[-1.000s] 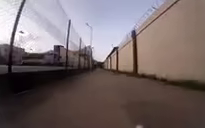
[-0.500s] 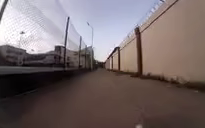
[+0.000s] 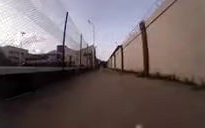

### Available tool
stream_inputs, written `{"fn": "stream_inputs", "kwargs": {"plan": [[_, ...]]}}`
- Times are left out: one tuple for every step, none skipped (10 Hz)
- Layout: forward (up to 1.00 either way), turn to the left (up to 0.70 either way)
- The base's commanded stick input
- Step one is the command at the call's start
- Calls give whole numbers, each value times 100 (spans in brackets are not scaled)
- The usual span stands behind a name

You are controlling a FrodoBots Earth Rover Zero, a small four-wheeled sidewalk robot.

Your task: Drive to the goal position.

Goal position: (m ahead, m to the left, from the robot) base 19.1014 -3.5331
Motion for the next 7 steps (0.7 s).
{"fn": "stream_inputs", "kwargs": {"plan": [[100, 0], [100, 0], [100, 0], [100, 0], [100, 0], [100, 0], [100, 0]]}}
